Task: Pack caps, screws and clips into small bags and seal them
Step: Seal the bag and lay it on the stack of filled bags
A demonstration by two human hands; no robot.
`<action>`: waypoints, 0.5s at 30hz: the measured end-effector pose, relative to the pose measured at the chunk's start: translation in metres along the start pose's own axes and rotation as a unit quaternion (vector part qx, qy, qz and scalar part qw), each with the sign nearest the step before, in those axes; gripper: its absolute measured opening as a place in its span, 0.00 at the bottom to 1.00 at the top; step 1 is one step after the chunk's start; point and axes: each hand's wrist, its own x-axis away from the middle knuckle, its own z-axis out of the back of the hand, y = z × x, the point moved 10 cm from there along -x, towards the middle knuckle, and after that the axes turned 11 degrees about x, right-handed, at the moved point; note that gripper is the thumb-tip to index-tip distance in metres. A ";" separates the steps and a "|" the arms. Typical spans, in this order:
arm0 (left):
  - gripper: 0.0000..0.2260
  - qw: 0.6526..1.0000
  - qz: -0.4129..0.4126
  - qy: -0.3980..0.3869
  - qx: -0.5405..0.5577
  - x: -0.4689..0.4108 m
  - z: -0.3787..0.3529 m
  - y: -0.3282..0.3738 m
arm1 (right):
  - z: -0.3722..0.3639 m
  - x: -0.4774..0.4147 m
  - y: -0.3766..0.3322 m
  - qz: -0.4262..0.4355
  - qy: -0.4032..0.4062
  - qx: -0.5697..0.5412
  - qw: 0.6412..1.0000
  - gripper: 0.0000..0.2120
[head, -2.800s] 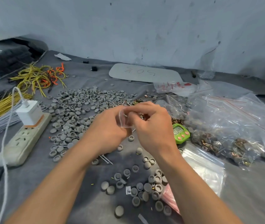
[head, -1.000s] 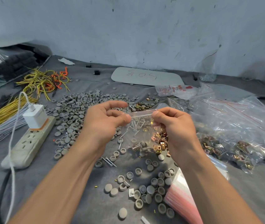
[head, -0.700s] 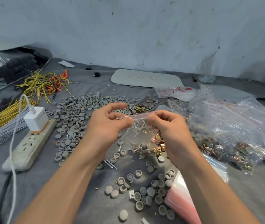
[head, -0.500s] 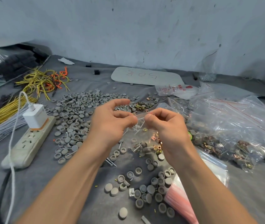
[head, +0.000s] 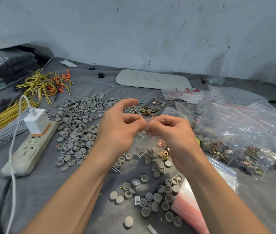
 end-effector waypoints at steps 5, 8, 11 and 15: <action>0.24 0.998 0.039 0.027 0.041 0.002 0.008 -0.003 | 0.015 -0.003 0.006 -0.032 0.014 -0.044 0.998 0.08; 0.22 0.990 0.048 0.049 0.125 0.002 0.014 -0.002 | 0.002 0.001 0.005 -0.024 -0.071 0.009 0.997 0.02; 0.21 0.988 0.020 0.060 0.140 0.002 0.017 0.005 | -0.001 0.000 0.007 -0.015 -0.079 0.137 0.987 0.07; 0.35 0.991 0.100 -0.028 0.086 0.002 0.004 -0.013 | 0.007 -0.003 0.011 -0.035 0.013 0.020 0.999 0.12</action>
